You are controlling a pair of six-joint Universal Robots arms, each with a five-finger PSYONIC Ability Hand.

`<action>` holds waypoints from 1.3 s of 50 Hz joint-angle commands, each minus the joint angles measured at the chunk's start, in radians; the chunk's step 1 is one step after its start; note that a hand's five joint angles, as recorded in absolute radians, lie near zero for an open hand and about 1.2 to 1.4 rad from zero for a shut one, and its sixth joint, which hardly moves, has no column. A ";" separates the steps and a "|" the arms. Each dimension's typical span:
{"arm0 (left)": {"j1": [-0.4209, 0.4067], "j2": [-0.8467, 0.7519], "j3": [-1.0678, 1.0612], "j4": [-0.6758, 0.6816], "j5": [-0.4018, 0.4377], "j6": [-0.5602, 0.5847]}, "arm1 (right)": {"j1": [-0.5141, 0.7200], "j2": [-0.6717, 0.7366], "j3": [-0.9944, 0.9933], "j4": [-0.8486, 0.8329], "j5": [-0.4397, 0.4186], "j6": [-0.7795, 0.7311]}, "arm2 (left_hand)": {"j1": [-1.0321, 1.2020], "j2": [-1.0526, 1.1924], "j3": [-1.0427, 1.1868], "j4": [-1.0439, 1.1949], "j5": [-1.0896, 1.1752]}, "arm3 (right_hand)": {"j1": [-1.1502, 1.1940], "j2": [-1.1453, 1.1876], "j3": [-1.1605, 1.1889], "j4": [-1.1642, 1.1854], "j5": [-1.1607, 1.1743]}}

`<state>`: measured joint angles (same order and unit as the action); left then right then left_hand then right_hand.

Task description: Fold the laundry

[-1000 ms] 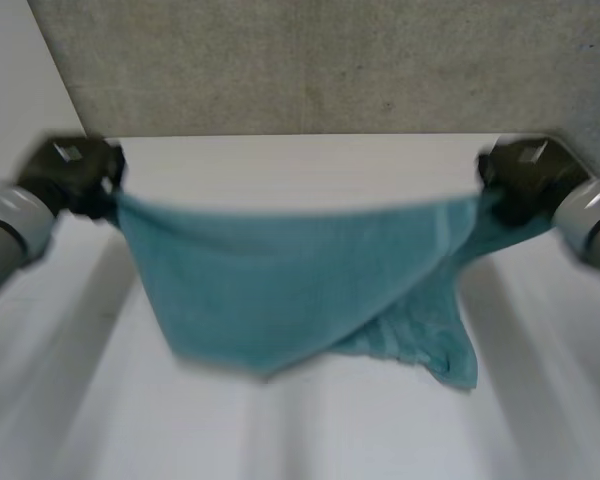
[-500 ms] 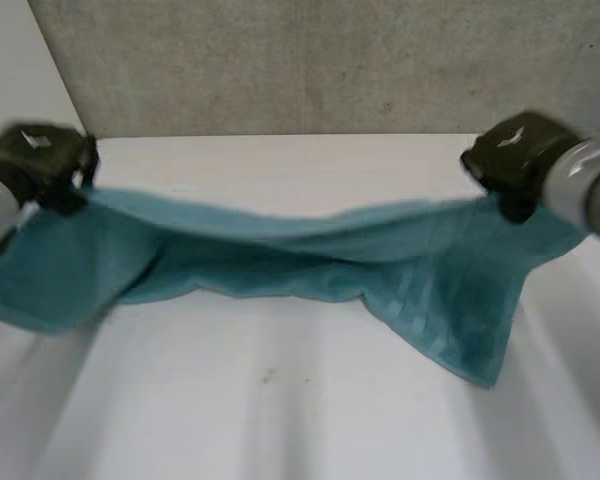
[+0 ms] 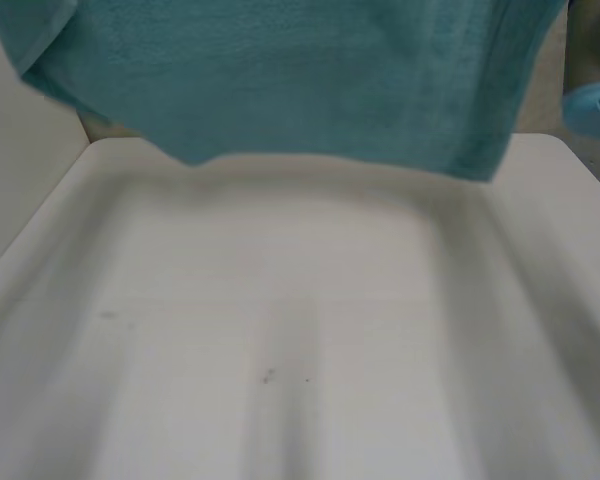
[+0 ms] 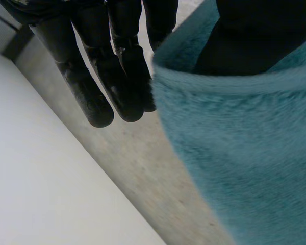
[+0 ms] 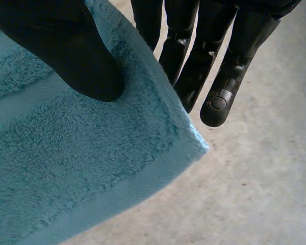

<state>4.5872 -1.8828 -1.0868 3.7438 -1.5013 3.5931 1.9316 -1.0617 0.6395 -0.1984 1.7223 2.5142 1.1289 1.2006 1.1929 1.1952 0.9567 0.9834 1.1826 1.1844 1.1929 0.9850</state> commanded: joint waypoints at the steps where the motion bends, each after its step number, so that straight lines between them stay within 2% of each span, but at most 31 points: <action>1: 0.022 0.036 -0.231 -0.151 0.027 -0.080 | -0.003 -0.113 0.461 0.002 -0.096 0.005 | 0.267 0.196 0.203 0.201 0.265 | 0.413 0.214 0.212 0.203 0.237; 4: 0.026 0.039 -0.420 -0.183 0.064 -0.079 | -0.010 -0.153 0.601 0.002 -0.105 0.005 | 0.267 0.196 0.203 0.201 0.265 | 0.413 0.214 0.212 0.203 0.237; 6: 0.026 0.039 -0.462 -0.182 0.073 -0.077 | -0.013 -0.176 0.731 -0.004 -0.113 0.005 | 0.267 0.196 0.203 0.201 0.265 | 0.413 0.214 0.212 0.203 0.237; 7: 0.041 0.039 -0.566 -0.173 0.091 -0.073 | -0.013 -0.181 0.802 -0.009 -0.122 0.003 | 0.267 0.196 0.203 0.201 0.265 | 0.413 0.214 0.212 0.203 0.237; 11: 0.087 0.033 -0.695 -0.167 0.110 -0.073 | -0.013 -0.182 0.923 -0.012 -0.147 0.006 | 0.267 0.196 0.203 0.201 0.265 | 0.413 0.214 0.212 0.203 0.237; 16: 0.096 -0.019 -0.746 -0.165 0.119 -0.071 | -0.020 -0.176 1.046 -0.042 -0.205 0.008 | 0.267 0.196 0.203 0.201 0.265 | 0.413 0.214 0.212 0.203 0.237; 19: 0.099 -0.064 -0.740 -0.165 0.121 -0.066 | -0.054 -0.175 1.086 -0.056 -0.214 0.017 | 0.267 0.196 0.203 0.201 0.265 | 0.413 0.214 0.212 0.203 0.237; 23: 0.101 -0.087 -0.728 -0.164 0.128 -0.054 | -0.083 -0.176 1.106 -0.073 -0.219 0.049 | -0.060 -0.132 -0.124 -0.126 -0.062 | 0.413 0.214 0.212 0.203 0.237; 28: 0.105 -0.125 -0.703 -0.164 0.154 -0.040 | -0.115 -0.179 1.103 -0.073 -0.219 0.092 | -0.281 -0.353 -0.345 -0.347 -0.283 | 0.413 0.214 0.212 0.203 0.237; 41: 0.130 -0.170 -0.702 -0.095 0.164 -0.031 | -0.169 -0.178 1.092 -0.067 -0.230 0.167 | -0.358 -0.429 -0.422 -0.424 -0.360 | 0.413 0.214 0.212 0.203 0.237; 53: 0.144 -0.173 -0.714 -0.087 0.164 -0.024 | -0.203 -0.175 1.083 -0.073 -0.217 0.167 | -0.343 -0.415 -0.407 -0.409 -0.345 | 0.413 0.214 0.212 0.203 0.237; 59: 0.153 -0.157 -0.739 -0.090 0.161 0.042 | -0.218 -0.173 1.080 -0.072 -0.219 0.169 | -0.299 -0.371 -0.363 -0.365 -0.301 | 0.413 0.214 0.212 0.203 0.237; 60: 0.162 -0.151 -0.754 -0.094 0.161 0.071 | -0.217 -0.172 1.080 -0.072 -0.219 0.170 | -0.191 -0.263 -0.255 -0.258 -0.194 | 0.413 0.214 0.212 0.203 0.237; 62: 0.182 -0.121 -0.774 -0.099 0.165 0.111 | -0.212 -0.172 1.082 -0.068 -0.221 0.169 | 0.263 0.191 0.199 0.197 0.260 | 0.413 0.214 0.212 0.203 0.237; 65: 0.182 -0.078 -0.800 -0.108 0.165 0.140 | -0.211 -0.173 1.079 -0.061 -0.216 0.160 | 0.267 0.196 0.203 0.201 0.265 | 0.413 0.214 0.212 0.203 0.237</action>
<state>4.7504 -2.0283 -1.8375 3.6501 -1.3388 3.6535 1.7159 -1.2341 1.7200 -0.2696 1.5040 2.6830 1.1301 1.0870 1.0888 1.0748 0.8805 0.9834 1.1826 1.1886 1.1931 0.9914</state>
